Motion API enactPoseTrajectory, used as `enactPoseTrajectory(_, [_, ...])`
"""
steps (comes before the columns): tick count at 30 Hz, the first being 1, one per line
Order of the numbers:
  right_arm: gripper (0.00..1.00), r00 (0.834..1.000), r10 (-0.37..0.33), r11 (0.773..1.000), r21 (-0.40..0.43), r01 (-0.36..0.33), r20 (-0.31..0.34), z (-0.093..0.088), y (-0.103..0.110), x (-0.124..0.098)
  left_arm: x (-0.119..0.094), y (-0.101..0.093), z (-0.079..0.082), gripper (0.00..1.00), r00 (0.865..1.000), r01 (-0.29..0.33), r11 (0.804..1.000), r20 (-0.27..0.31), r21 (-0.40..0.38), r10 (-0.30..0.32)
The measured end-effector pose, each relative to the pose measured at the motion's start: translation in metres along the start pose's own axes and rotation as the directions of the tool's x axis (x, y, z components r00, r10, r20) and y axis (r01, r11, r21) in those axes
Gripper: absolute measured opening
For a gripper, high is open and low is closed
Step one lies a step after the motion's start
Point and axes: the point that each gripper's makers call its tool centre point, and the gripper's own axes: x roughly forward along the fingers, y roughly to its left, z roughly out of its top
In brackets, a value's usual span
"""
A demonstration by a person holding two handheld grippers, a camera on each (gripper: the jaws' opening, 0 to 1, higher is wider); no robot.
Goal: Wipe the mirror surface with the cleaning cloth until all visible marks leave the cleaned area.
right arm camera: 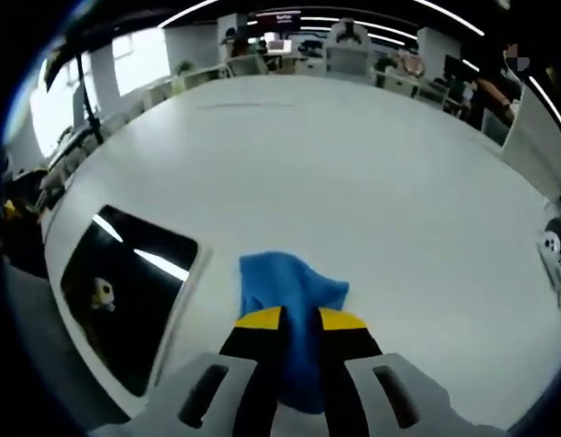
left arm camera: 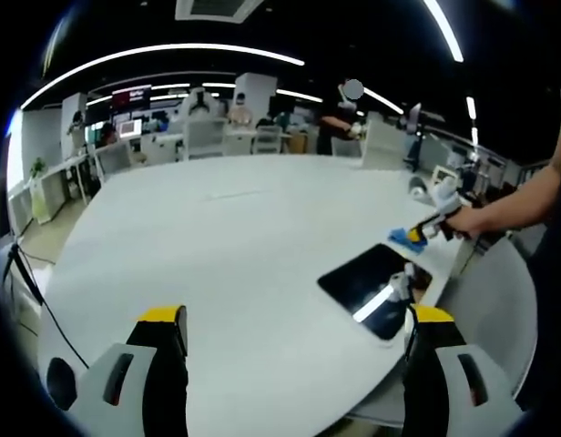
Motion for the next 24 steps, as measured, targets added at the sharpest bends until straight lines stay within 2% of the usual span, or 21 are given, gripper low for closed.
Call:
enactPoseTrajectory(3, [0.16, 1.000, 0.016, 1.000, -0.007, -0.015, 0.021, 0.005, 0.002, -0.002, -0.001, 0.000, -0.001, 1.00, 1.000, 0.002, 1.000, -0.003, 0.003, -0.002])
enactPoseTrajectory(6, [0.02, 0.999, 0.027, 1.000, -0.009, -0.026, 0.019, 0.005, 0.003, -0.004, -0.003, 0.001, 0.000, 1.00, 1.000, -0.004, 1.000, 0.000, 0.000, 0.004])
enactPoseTrajectory(8, [0.04, 0.998, 0.056, 0.998, -0.011, -0.057, -0.018, -0.005, 0.010, 0.003, -0.005, 0.002, 0.000, 1.00, 1.000, -0.008, 1.000, 0.002, -0.001, 0.008])
enactPoseTrajectory(9, [0.04, 0.998, 0.052, 0.996, -0.071, -0.050, 0.027, 0.002, 0.009, 0.003, -0.005, 0.002, 0.000, 1.00, 1.000, -0.009, 1.000, 0.003, -0.002, 0.009])
enactPoseTrajectory(14, [0.00, 0.998, 0.055, 0.998, 0.041, -0.055, 0.021, -0.001, 0.007, 0.001, -0.008, 0.000, -0.001, 1.00, 1.000, -0.009, 1.000, 0.005, -0.006, 0.009])
enactPoseTrajectory(17, [0.00, 0.996, 0.081, 0.977, 0.201, -0.074, -0.023, -0.003, 0.009, -0.002, -0.006, -0.001, -0.003, 1.00, 1.000, -0.008, 1.000, 0.004, -0.007, 0.008])
enactPoseTrajectory(18, [0.00, 0.996, 0.091, 0.970, 0.229, -0.084, -0.020, -0.002, 0.010, -0.002, -0.006, -0.001, -0.002, 1.00, 1.000, -0.008, 1.000, 0.005, -0.007, 0.008])
enactPoseTrajectory(19, [0.00, 0.995, 0.102, 0.964, 0.245, -0.099, 0.002, 0.003, 0.012, -0.004, -0.006, -0.002, -0.001, 1.00, 1.000, -0.007, 1.000, 0.009, -0.006, 0.007])
enactPoseTrajectory(22, [0.00, 0.993, 0.114, 0.968, 0.221, -0.120, 0.038, 0.017, 0.017, -0.014, -0.004, 0.000, 0.000, 1.00, 1.000, -0.010, 1.000, 0.013, -0.009, 0.010])
enactPoseTrajectory(24, [0.00, 0.990, 0.131, 0.966, 0.217, -0.140, 0.052, 0.024, 0.020, -0.018, -0.003, 0.001, -0.004, 1.00, 1.000, -0.014, 1.000, -0.006, -0.001, 0.014])
